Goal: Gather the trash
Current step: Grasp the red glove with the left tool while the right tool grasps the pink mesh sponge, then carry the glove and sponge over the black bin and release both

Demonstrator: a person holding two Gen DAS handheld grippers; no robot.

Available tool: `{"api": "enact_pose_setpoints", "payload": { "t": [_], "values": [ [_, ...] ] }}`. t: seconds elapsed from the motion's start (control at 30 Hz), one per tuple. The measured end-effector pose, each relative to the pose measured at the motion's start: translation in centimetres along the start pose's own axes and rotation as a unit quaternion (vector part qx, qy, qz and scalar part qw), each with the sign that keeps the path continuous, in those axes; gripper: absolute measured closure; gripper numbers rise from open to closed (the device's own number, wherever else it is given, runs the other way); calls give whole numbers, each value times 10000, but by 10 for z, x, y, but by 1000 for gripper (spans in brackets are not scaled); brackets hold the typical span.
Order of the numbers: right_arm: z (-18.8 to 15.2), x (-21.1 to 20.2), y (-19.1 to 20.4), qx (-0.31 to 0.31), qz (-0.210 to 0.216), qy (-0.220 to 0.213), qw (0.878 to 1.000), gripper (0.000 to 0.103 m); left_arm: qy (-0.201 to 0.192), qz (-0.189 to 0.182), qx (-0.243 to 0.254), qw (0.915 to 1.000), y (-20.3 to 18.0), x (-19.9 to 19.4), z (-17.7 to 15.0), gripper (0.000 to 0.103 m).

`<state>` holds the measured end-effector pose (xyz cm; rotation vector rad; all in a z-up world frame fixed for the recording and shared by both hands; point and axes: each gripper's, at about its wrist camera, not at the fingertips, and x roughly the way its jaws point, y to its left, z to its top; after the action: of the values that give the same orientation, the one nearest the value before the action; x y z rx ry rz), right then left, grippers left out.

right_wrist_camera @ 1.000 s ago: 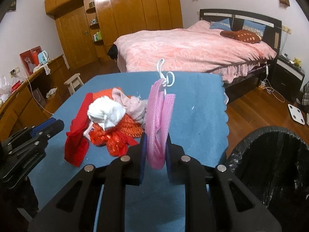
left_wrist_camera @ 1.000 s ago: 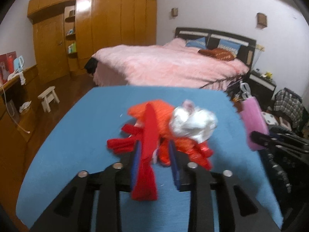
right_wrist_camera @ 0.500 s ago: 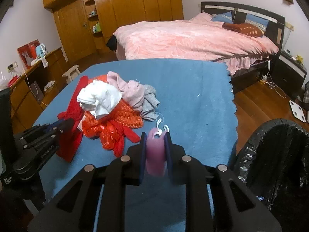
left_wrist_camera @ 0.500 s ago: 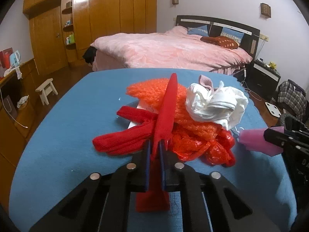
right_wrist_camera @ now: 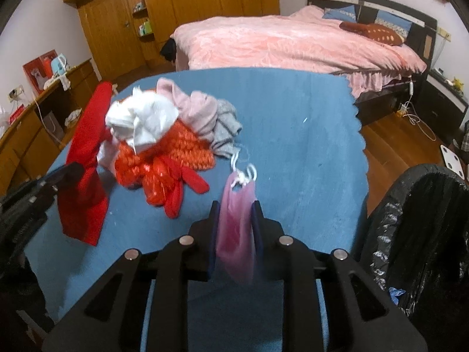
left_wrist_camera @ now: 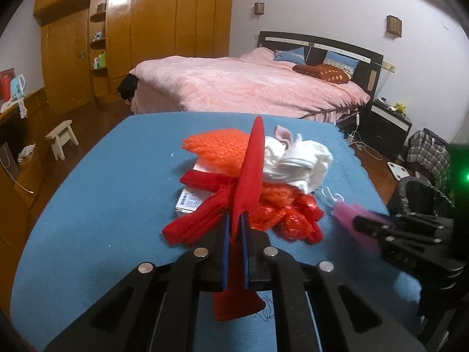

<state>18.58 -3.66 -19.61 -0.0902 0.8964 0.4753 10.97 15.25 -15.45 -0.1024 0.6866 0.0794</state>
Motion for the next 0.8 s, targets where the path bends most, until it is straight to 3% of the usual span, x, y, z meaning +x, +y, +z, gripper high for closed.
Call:
{"api": "enact_pose_setpoints", "payload": {
  "t": [0.1,0.4,0.8],
  "values": [
    [1,-4,-1,36,147,-50,9999,96,-62,-99,-32,9999,-3,-8,4,96],
    [16,-56,-3,105,274,-625,9976,96,-433,-314,69,9985,-21,-50,28,96],
    [19,-146,-46,244,-193,-1393,9898,96,-671,-866,427,9931,-80,-71,51,96]
  ]
}}
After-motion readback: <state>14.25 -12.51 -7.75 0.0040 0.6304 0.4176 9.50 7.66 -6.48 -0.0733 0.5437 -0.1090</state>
